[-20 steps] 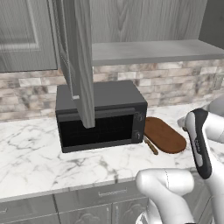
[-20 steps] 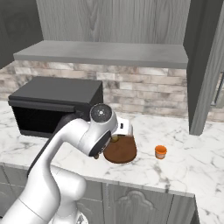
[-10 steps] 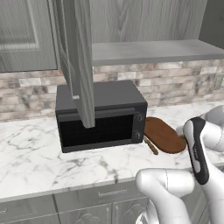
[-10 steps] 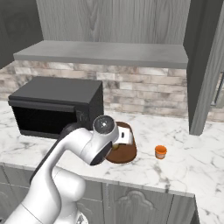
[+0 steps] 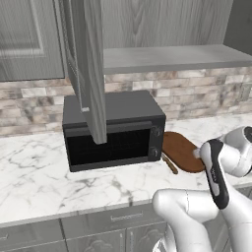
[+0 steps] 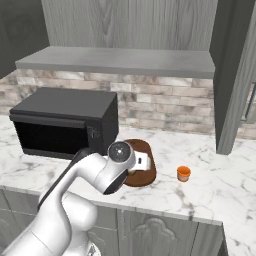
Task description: Pick the bread, place it on the cutting board, pick the jam, place it on the counter, and close the cabinet.
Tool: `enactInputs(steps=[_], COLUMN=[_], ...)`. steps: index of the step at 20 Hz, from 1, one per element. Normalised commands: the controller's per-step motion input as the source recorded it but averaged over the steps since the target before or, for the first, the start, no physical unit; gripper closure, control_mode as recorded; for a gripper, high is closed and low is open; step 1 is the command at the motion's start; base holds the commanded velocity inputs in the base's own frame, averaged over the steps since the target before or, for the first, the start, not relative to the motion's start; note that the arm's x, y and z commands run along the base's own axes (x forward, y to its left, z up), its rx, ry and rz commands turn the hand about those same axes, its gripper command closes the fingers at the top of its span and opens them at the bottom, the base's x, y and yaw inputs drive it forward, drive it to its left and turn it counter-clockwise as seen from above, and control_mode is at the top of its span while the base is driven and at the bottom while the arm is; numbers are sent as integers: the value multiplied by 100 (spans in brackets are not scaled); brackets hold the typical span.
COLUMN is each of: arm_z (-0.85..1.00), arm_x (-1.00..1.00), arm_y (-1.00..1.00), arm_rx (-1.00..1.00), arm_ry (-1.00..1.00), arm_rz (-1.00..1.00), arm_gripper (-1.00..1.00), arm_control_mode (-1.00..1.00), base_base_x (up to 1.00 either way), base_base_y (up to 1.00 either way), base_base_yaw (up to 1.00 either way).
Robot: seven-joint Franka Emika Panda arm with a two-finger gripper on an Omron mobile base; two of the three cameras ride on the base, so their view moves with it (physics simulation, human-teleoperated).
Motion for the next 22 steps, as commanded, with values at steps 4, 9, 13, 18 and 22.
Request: enactInputs(steps=[4, 9, 13, 18, 22], arm_z=[-20, -18, -11, -12, -9], arm_x=[36, 31, 27, 20, 21], arm_y=[0, -1, -6, -13, -5], arm_rx=[0, 0, 0, 0, 0], arm_ry=[0, 0, 0, 0, 0], arm_rz=[0, 0, 0, 0, 0], arm_gripper=[100, 100, 100, 100, 100], arm_control_mode=[-100, -100, -100, -100, -100], base_base_x=[0, 0, 0, 0, 0], base_base_y=[0, 0, 0, 0, 0], base_base_yaw=[0, 0, 0, 0, 0])
